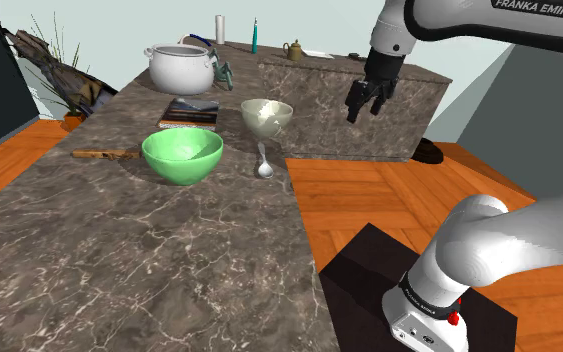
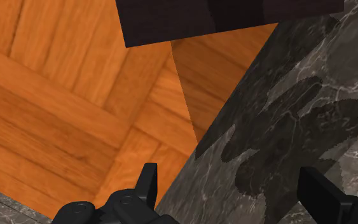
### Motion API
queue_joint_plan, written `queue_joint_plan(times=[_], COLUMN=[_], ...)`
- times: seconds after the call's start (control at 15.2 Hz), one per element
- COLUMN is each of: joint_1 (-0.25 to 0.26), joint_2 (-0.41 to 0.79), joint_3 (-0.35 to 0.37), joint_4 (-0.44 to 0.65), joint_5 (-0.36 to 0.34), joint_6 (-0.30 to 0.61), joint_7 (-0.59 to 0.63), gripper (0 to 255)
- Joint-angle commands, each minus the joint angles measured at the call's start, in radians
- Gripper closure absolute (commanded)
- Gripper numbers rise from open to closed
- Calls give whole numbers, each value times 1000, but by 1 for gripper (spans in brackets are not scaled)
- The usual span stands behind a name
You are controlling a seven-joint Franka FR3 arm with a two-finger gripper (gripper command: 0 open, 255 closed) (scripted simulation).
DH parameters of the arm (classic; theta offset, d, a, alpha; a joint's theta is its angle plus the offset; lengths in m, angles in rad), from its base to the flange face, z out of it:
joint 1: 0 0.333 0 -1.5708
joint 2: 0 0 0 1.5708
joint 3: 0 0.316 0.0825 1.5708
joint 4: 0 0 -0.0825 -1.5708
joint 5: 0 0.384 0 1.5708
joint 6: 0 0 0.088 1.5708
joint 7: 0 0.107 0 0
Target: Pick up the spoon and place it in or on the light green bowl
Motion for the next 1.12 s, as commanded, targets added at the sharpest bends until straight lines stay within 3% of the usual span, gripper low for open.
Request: queue_joint_plan(times=[0.0,0.53,1.06], joint_1=[0,5,14], joint_2=[0,238,512], joint_3=[0,71,115], joint_4=[0,64,202], joint_5=[0,156,290], joint_6=[0,111,218], joint_7=[0,251,460], gripper=[0,0,0])
